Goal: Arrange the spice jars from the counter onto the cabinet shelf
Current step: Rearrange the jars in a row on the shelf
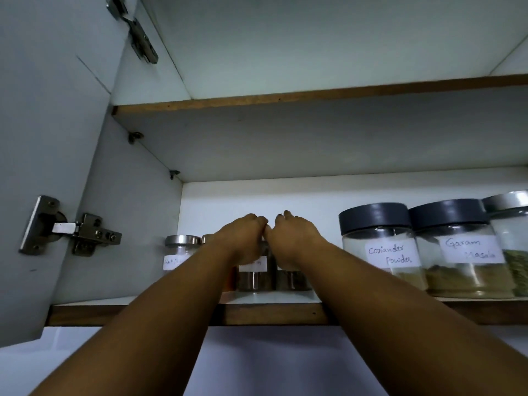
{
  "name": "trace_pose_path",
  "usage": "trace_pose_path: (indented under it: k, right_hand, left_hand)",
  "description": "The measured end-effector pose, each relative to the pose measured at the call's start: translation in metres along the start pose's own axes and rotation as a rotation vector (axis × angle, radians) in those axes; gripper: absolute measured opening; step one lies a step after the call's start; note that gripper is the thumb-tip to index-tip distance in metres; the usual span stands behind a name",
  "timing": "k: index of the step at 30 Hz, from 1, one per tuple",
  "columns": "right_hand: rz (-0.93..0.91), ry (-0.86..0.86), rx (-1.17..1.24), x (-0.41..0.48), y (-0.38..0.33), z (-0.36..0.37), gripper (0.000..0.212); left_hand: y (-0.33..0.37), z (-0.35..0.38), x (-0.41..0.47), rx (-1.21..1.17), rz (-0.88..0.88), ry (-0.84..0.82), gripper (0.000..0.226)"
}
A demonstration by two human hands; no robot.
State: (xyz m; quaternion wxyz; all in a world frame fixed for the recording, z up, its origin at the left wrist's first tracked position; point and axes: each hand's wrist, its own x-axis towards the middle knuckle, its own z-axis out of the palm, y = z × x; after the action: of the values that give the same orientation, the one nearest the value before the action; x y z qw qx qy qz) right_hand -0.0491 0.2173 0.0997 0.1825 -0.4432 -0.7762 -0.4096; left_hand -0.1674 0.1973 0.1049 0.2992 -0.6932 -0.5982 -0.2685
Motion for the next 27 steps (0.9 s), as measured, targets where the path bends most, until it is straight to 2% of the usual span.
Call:
trace_pose_path:
  k: [7, 14, 18, 22, 24, 27]
  right_hand:
    - [-0.107, 0.182, -0.038, -0.04, 0.007, -0.028, 0.049]
    - [-0.086, 0.291, -0.004, -0.088, 0.05, -0.076, 0.035]
    - [-0.017, 0.282, 0.012, -0.128, 0.088, -0.09, 0.034]
    - [0.142, 0.184, 0.066, -0.159, 0.128, -0.094, 0.035]
    - [0.215, 0.09, 0.126, -0.171, 0.148, -0.093, 0.032]
    - [0.215, -0.022, 0.211, -0.181, 0.164, -0.088, 0.026]
  left_hand:
    - [0.023, -0.025, -0.028, 0.038, 0.053, 0.021, 0.049]
    - [0.085, -0.067, -0.044, -0.186, 0.068, 0.058, 0.051]
    - [0.134, -0.077, -0.049, -0.211, 0.11, 0.041, 0.044]
    - [0.169, -0.082, -0.048, -0.074, 0.119, -0.044, 0.055]
    - [0.182, -0.083, -0.047, 0.014, 0.113, -0.061, 0.048]
    - [0.191, -0.082, -0.046, 0.079, 0.09, -0.037, 0.034]
